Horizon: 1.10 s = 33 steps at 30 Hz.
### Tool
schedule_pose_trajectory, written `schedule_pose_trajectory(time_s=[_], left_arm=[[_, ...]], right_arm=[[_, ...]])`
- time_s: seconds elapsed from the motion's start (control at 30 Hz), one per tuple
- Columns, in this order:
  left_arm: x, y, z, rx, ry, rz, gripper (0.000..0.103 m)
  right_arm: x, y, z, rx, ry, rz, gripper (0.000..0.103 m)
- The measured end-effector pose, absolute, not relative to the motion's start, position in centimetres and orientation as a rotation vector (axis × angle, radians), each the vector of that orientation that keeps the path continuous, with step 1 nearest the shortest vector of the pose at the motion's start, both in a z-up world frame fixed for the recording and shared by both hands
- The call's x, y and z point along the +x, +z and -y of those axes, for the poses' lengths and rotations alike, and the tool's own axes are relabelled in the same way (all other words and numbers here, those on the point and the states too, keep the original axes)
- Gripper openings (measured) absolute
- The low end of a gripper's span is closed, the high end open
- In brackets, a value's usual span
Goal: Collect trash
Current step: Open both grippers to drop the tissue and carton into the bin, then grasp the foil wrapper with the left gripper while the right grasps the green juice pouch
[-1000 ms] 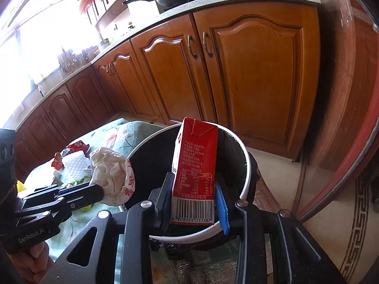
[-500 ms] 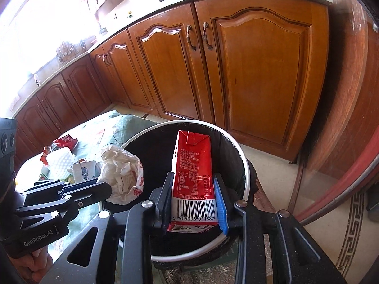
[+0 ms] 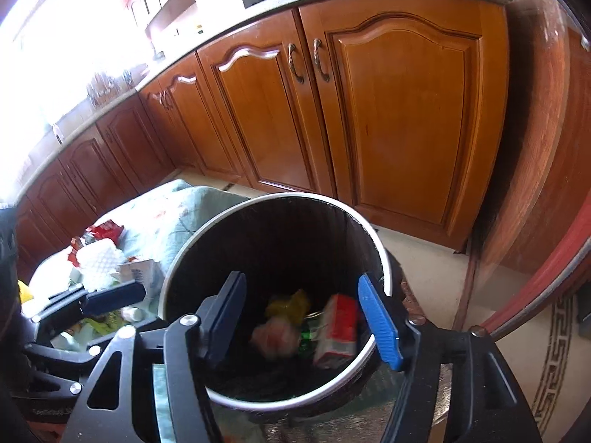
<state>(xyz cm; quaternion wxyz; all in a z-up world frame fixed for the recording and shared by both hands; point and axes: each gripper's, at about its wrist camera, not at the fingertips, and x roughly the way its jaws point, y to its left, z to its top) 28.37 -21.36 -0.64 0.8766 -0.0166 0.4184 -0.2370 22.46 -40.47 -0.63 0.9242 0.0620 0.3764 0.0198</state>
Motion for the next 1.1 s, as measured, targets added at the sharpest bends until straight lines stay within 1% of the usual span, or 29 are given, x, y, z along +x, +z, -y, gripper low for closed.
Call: schedule_pose_trajectory(time_s=[0.07, 0.2, 0.5, 0.73, 1.1], left_arm=[[27.1, -0.7, 20.1, -0.058, -0.484, -0.863, 0.071], [24.0, -0.7, 17.7, -0.093, -0.442, -0.831, 0.073], [16.7, -0.5, 11.6, -0.144, -0.356, -0.785, 0.074], [12.5, 0.3, 6.5, -0.187, -0.281, -0.765, 0.074], [9.2, 0.9, 0.6, -0.255, -0.192, -0.754, 0.074]], right_arm=[[21.4, -0.5, 40.2, 0.150, 0.050, -0.751, 0.085], [19.3, -0.3, 39.0, 0.198, 0.079, -0.724, 0.089], [15.9, -1.5, 35.1, 0.271, 0.147, -0.734, 0.092], [14.5, -2.6, 31.1, 0.241, 0.202, -0.758, 0.092], [13.8, -3.8, 25.5, 0.203, 0.287, -0.792, 0.092]])
